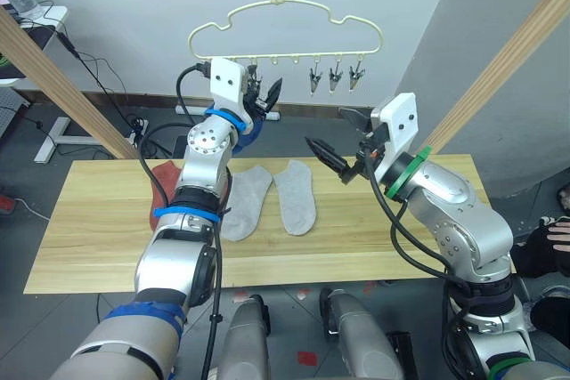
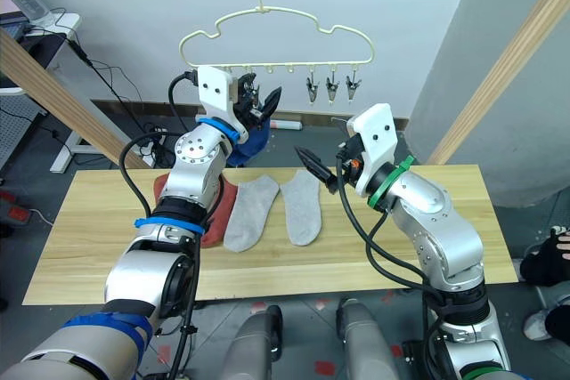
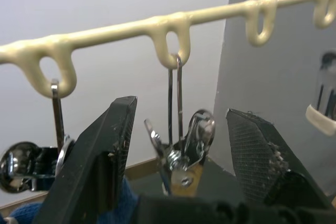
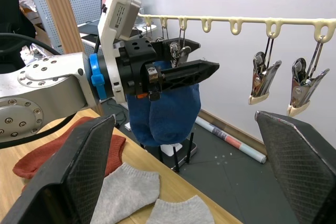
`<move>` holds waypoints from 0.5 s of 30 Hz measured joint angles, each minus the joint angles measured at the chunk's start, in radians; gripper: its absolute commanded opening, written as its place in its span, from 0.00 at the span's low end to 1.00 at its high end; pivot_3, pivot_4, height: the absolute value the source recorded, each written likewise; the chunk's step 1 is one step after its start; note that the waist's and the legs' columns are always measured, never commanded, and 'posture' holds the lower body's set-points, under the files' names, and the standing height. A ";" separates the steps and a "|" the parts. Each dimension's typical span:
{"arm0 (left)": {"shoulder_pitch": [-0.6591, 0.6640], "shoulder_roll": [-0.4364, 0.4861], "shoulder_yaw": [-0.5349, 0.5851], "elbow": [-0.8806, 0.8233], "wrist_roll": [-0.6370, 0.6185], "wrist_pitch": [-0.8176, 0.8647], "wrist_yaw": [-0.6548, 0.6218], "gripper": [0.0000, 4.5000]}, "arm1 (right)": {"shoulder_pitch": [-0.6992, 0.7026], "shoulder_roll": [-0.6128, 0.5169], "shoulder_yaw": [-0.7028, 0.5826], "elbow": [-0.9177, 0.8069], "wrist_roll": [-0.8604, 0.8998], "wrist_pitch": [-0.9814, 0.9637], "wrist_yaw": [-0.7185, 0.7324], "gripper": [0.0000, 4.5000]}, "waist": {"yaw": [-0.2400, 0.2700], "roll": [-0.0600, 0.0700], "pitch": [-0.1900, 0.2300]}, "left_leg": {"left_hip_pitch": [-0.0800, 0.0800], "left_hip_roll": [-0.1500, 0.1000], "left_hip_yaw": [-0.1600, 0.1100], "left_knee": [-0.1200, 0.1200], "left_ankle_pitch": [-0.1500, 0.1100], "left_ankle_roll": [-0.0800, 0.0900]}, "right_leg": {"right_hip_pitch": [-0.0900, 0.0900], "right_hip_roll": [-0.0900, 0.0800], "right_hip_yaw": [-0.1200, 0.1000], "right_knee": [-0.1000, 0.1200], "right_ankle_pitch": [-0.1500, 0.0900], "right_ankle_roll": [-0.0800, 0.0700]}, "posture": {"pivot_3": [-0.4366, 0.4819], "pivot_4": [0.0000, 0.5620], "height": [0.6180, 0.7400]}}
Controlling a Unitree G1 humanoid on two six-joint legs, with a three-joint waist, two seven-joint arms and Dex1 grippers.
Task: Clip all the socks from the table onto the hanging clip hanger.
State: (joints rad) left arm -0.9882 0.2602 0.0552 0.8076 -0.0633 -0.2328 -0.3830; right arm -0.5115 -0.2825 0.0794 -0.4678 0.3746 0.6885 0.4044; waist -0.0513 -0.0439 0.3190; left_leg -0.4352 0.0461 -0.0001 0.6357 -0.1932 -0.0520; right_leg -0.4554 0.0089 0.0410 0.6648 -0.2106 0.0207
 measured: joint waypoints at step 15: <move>0.000 -0.008 0.013 -0.019 -0.014 -0.016 0.000 0.59 | 0.000 0.000 0.000 0.000 0.000 0.000 0.000 1.00 | -0.002 0.000 0.000 | 0.000 0.000 0.000 0.001 0.000 0.000 | 0.000 0.000 0.000 0.000 0.000 0.000 | 0.38 0.50 1.00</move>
State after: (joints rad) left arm -0.9882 0.2518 0.0679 0.7885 -0.0769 -0.2484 -0.3832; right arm -0.5115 -0.2828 0.0799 -0.4678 0.3741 0.6884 0.4043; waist -0.0533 -0.0440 0.3190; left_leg -0.4352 0.0461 -0.0001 0.6363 -0.1932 -0.0520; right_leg -0.4553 0.0089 0.0411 0.6651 -0.2104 0.0207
